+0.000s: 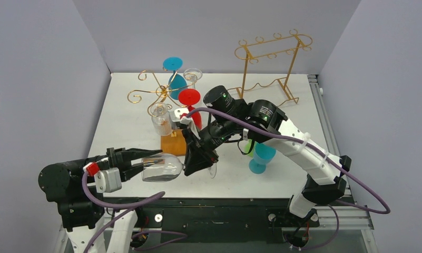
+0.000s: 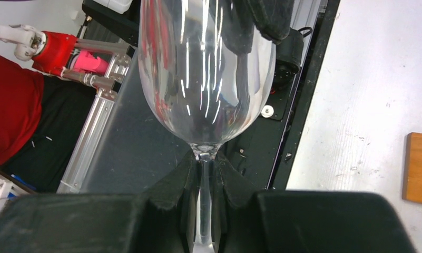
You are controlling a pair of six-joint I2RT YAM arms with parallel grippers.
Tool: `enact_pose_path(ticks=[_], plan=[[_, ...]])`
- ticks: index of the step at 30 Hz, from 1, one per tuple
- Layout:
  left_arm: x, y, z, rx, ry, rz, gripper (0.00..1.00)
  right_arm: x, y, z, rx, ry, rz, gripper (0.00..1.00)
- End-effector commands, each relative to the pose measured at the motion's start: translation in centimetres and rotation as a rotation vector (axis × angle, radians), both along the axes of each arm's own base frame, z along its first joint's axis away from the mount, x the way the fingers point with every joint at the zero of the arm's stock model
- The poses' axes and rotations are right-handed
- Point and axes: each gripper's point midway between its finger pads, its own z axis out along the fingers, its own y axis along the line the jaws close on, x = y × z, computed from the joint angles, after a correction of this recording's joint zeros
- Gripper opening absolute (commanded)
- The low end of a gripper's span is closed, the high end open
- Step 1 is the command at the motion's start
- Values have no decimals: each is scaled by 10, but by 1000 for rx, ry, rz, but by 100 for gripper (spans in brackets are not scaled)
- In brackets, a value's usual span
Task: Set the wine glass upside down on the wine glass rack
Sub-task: Pick up the wine glass at the center of the board.
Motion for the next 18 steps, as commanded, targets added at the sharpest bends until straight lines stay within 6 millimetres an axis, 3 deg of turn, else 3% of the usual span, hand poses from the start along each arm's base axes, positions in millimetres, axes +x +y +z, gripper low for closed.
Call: enact_pose_path(ticks=[1,2,5,7,12,18], plan=[[-7,-1,-4,5,-38,-7,0,5,23,50,229,-50,1,0],[-5,-1,-3,-1,-62,11,0,6,23,52,231,-49,-9,0],[2,3,4,-37,-143,106,0,17,25,57,231,-42,-90,29],[8,8,10,-54,-219,182,0,28,25,62,239,-32,-165,43],[16,17,25,-60,-356,296,0,63,10,83,305,1,-357,51],[27,31,48,-130,-467,420,0,107,-24,113,406,-37,-617,65]])
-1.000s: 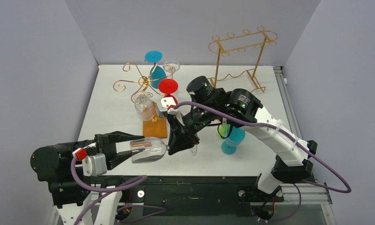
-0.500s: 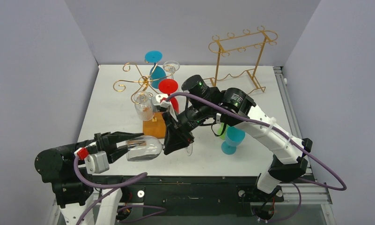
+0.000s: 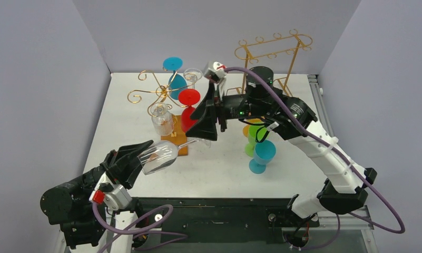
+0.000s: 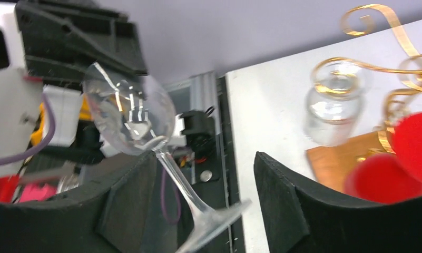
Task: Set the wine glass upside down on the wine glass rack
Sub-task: Pick up the wine glass at the center of the board.
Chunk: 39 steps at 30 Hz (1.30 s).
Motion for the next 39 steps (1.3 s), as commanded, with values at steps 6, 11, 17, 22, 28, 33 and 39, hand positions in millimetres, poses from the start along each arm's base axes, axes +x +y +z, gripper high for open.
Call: enact_pose_path(ticks=[6,11,17,22,28,33,39], plan=[[17,31,56,-163,-270,239,0,67,-50,73,206,-117,-513,68],[9,53,81,-280,-416,355,0,88,-55,81,241,-91,-638,68],[45,92,98,-546,-322,483,0,99,-37,80,255,-75,-631,68],[44,91,101,-714,-185,395,0,104,-10,91,350,36,-575,68],[46,91,101,-811,-79,345,0,83,20,121,546,200,-382,68],[53,90,95,-781,-99,351,0,49,42,143,687,293,-175,68],[59,92,92,-785,-98,358,0,26,61,147,727,305,-139,69]])
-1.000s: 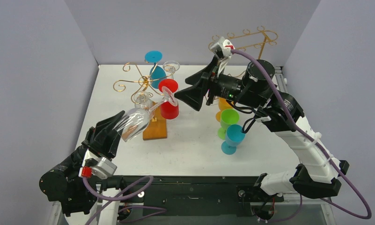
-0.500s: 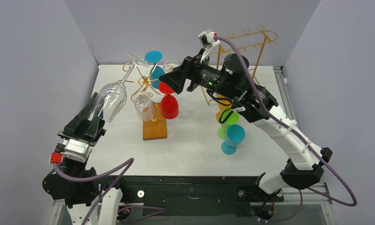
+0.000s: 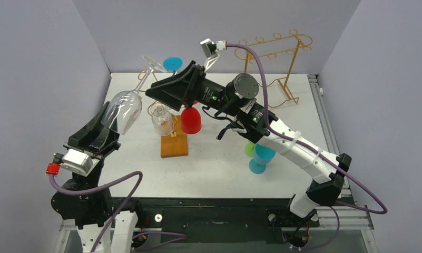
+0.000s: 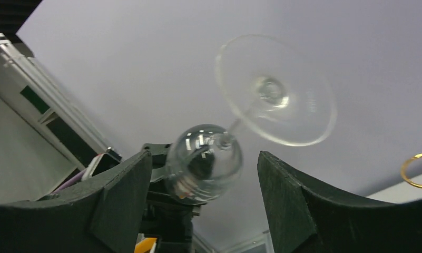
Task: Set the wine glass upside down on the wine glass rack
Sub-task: Pick up the wine glass at the center of the board.
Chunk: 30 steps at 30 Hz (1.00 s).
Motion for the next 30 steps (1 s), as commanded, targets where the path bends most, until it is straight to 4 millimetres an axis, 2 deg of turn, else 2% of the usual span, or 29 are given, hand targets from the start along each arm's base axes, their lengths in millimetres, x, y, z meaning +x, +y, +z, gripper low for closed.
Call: enact_pose_path(ticks=[1,5,10,14,18,23,30], plan=[[-4,6,15,-46,-60,9,0,-31,-1,37,157,-43,66,69],[-2,9,16,-65,-63,17,0,-31,6,36,182,1,54,66],[-3,9,16,-63,-80,17,0,-11,14,25,181,103,-25,52],[-7,10,19,-52,-105,35,0,-2,21,15,167,149,-58,49],[-9,5,16,-18,-113,21,0,1,28,19,170,157,-71,48],[-7,0,13,12,-109,7,0,3,30,36,222,159,-70,39],[3,-6,-3,56,-62,-8,0,-5,37,47,259,142,-40,17]])
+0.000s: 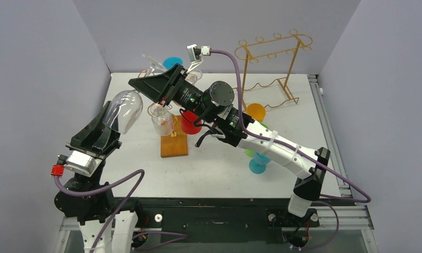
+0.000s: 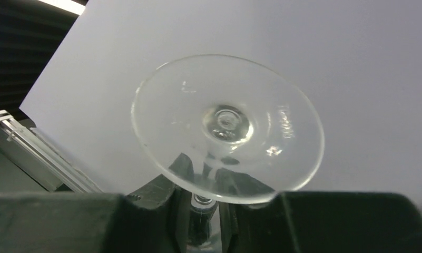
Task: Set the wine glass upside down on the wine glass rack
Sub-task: Pick up the wine glass at the center of the board.
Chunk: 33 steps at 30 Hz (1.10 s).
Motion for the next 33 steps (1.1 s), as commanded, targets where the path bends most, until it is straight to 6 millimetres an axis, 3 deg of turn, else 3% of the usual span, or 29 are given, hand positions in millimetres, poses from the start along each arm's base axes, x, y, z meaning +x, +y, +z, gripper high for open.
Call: enact_pose_path(ticks=[1,5,10,13,20,23,30,33], plan=[[-3,-7,-3,41,-19,-20,0,-14,-14,44,126,-59,8,13],[0,-12,-13,74,3,-40,0,-12,-14,45,113,-81,-4,0],[-1,-17,-17,94,14,-64,1,-13,-11,38,62,-117,-7,0],[-5,-22,-19,111,18,-87,17,-13,-12,34,20,-152,-10,0],[-18,-44,-29,241,28,-172,79,0,-26,23,-88,-230,0,0],[-25,-54,-37,317,39,-215,95,8,-36,16,-147,-270,2,0],[-49,-78,-54,479,104,-354,96,10,-62,-11,-370,-429,3,0],[-54,-81,-54,519,117,-375,96,9,-76,-35,-486,-492,25,0]])
